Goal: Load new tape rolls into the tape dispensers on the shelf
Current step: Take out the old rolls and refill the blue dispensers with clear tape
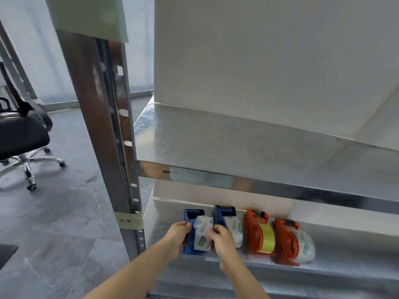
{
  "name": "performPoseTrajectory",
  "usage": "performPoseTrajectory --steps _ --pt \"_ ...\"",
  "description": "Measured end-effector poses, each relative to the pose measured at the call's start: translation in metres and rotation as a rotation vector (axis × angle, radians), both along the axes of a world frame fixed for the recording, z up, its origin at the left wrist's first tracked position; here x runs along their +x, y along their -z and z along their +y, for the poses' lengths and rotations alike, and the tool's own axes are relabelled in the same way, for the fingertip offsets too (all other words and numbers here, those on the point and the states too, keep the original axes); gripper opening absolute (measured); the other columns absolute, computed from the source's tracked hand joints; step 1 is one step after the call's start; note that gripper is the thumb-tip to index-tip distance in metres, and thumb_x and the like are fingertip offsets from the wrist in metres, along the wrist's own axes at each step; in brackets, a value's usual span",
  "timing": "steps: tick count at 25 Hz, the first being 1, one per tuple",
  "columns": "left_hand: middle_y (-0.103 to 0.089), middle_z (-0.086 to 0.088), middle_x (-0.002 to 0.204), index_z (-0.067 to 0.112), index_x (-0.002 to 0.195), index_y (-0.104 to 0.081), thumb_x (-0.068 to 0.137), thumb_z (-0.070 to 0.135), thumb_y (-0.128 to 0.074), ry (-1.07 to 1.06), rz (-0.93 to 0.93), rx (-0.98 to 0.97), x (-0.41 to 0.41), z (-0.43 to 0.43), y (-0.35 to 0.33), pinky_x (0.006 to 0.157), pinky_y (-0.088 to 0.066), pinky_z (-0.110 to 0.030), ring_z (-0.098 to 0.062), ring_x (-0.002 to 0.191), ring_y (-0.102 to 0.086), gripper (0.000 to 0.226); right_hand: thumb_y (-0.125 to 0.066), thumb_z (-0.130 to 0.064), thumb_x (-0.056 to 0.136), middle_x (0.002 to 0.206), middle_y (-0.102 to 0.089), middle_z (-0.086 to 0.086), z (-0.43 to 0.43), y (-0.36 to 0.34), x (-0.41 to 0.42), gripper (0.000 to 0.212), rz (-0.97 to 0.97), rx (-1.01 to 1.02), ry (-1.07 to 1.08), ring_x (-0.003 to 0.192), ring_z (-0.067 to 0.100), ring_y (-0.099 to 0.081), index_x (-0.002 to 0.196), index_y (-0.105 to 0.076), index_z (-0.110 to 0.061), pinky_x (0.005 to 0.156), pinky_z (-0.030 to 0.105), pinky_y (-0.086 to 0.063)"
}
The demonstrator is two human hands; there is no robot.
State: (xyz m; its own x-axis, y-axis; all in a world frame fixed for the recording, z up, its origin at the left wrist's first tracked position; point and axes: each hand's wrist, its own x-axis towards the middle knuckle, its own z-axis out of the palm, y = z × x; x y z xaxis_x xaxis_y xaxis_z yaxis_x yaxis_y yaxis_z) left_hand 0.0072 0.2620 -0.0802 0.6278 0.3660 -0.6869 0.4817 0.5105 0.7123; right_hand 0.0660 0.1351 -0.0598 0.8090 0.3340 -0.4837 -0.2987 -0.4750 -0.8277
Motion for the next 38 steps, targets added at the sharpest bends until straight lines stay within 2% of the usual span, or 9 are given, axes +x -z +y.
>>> performPoseTrajectory --steps 3,7,11,15,18,22,25,32,38 --pt "-0.069 -0.018 0.105 0.008 0.102 -0.063 0.101 0.018 -0.043 0.015 -0.056 -0.077 -0.003 -0.007 -0.004 0.099 -0.049 -0.054 -0.038 0.107 -0.063 0.023 -0.056 -0.015 0.095 0.099 -0.072 0.008 -0.002 -0.002 -0.006 0.012 0.156 0.145 0.089 0.096 0.023 -0.067 0.099 -0.067 -0.013 0.088 0.040 -0.055" --pt "-0.072 -0.018 0.105 0.011 0.107 -0.064 0.087 0.033 -0.051 0.107 -0.112 -0.003 -0.008 -0.011 -0.013 0.096 -0.051 -0.046 -0.036 0.103 -0.066 0.032 -0.064 -0.013 0.090 0.102 -0.069 0.010 0.000 -0.009 -0.009 0.020 0.177 0.199 0.091 0.094 0.025 -0.069 0.109 -0.059 -0.010 0.083 0.038 -0.058" --pt "-0.069 -0.011 0.112 0.010 0.117 -0.054 0.091 0.011 -0.060 0.205 -0.243 0.094 -0.013 -0.008 -0.024 0.083 -0.056 -0.031 -0.027 0.103 -0.067 0.027 -0.072 -0.029 0.081 0.106 -0.051 -0.006 -0.001 -0.027 0.006 0.049 -0.412 -0.198 -0.284 0.093 0.011 -0.057 0.122 -0.048 -0.042 0.080 0.026 -0.052" --pt "-0.063 -0.008 0.104 0.013 0.110 -0.051 0.090 0.002 -0.057 0.266 -0.365 0.132 -0.019 -0.004 -0.037 0.079 -0.053 -0.025 -0.019 0.095 -0.062 0.023 -0.068 -0.032 0.084 0.100 -0.058 -0.014 -0.001 -0.054 0.018 0.010 -0.746 -0.116 -0.444 0.099 0.003 -0.051 0.094 -0.068 -0.034 0.087 0.022 -0.044" --pt "-0.066 -0.002 0.106 0.018 0.115 -0.050 0.092 -0.001 -0.055 0.268 -0.418 0.166 -0.024 -0.010 -0.050 0.083 -0.052 -0.026 -0.017 0.100 -0.063 0.031 -0.059 -0.025 0.091 0.081 -0.065 -0.006 -0.002 -0.068 0.029 0.014 -0.582 -0.019 -0.224 0.080 0.009 -0.061 0.080 -0.067 -0.021 0.076 0.033 -0.050" --pt "-0.066 -0.001 0.114 0.018 0.121 -0.048 0.093 -0.001 -0.054 0.263 -0.490 0.263 -0.036 -0.023 -0.060 0.088 -0.053 -0.028 -0.011 0.104 -0.065 0.035 -0.044 -0.010 0.099 0.084 -0.067 0.018 0.001 -0.079 0.047 0.019 0.088 0.408 0.363 0.073 0.029 -0.069 0.091 -0.057 0.001 0.068 0.036 -0.058" --pt "-0.067 0.000 0.111 0.014 0.123 -0.048 0.093 -0.002 -0.054 0.265 -0.541 0.299 -0.042 -0.030 -0.066 0.085 -0.052 -0.024 -0.008 0.100 -0.065 0.034 -0.047 -0.004 0.093 0.080 -0.071 0.024 -0.005 -0.079 0.060 0.015 0.186 0.366 0.380 0.066 0.029 -0.070 0.092 -0.059 0.005 0.063 0.035 -0.058" --pt "-0.062 0.008 0.106 0.026 0.112 -0.052 0.091 0.015 -0.060 0.403 -0.548 0.466 -0.049 -0.024 -0.065 0.094 -0.049 -0.034 -0.013 0.102 -0.058 0.026 -0.056 -0.024 0.091 0.076 -0.067 0.002 -0.015 -0.083 0.063 0.024 -0.596 -0.177 -0.005 0.066 0.015 -0.059 0.072 -0.062 -0.012 0.061 0.030 -0.045" --pt "-0.050 -0.015 0.099 0.011 0.103 -0.045 0.089 0.026 -0.059 0.498 -0.526 0.580 -0.053 -0.035 -0.060 0.086 -0.040 -0.034 -0.024 0.089 -0.048 0.025 -0.045 -0.039 0.098 0.086 -0.068 0.002 -0.013 -0.086 0.064 0.033 -0.799 -0.338 -0.170 0.077 0.018 -0.063 0.090 -0.064 -0.013 0.066 0.029 -0.041"
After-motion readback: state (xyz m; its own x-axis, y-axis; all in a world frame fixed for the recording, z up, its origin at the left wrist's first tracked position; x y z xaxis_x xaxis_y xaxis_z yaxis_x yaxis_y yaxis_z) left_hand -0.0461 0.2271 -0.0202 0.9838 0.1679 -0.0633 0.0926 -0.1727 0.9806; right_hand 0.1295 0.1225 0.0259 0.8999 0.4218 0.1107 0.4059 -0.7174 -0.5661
